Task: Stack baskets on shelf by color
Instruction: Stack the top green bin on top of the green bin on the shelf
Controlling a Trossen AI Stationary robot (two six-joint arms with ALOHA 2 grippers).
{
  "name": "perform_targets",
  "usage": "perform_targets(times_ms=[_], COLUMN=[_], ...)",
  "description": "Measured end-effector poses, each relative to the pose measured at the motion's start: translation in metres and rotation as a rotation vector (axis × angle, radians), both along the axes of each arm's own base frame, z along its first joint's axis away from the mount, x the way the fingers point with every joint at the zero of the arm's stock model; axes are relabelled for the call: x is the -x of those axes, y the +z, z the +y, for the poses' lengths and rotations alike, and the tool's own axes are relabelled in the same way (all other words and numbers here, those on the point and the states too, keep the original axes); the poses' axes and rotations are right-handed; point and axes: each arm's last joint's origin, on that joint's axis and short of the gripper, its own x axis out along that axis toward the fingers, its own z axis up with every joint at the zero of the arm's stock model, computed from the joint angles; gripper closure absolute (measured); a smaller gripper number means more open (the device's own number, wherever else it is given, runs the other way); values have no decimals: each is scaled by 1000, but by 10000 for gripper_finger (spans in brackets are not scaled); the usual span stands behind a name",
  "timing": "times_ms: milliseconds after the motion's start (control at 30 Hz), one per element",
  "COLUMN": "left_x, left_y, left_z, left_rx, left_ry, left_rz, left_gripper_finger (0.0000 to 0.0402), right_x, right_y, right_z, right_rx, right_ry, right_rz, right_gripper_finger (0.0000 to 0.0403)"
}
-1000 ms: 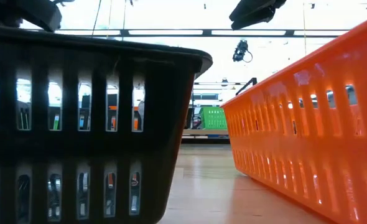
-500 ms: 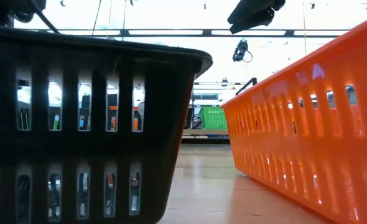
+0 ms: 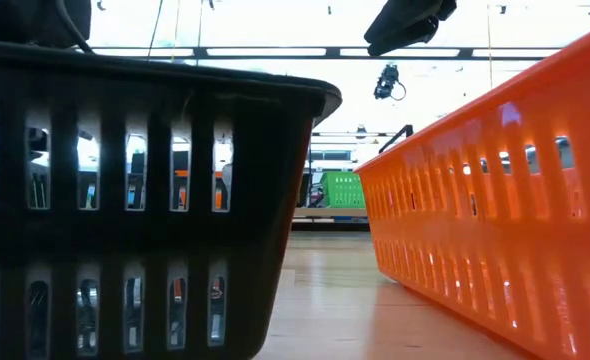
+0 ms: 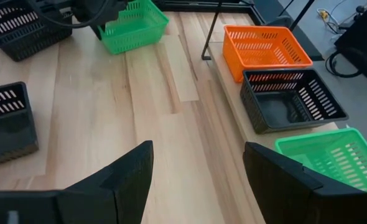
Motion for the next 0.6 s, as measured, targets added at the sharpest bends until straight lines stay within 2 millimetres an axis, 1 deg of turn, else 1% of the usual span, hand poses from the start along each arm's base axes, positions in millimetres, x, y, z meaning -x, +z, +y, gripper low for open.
perform_targets(times_ms=[233,367,467,600], left_x=[-4,-6,-13,-25], left_y=[1,2,11,29], left_z=[-1,-1,-4,-8], left_rx=[-12,-27,-37,-61], left_ry=[-8,-47,-69,-116], left_rz=[-54,-71,-113,-187], left_gripper_finger=[398,399,400,400], right_x=[0,0,-1,-2], right_y=[0,0,1,3], right_z=[0,-1,-1,-2], right_rx=[-3,-17,-11,-12], right_ry=[-3,-18,-33,-42], right_rz=[-1,-8,-23,-45], right_gripper_finger=[149,149,149,149])
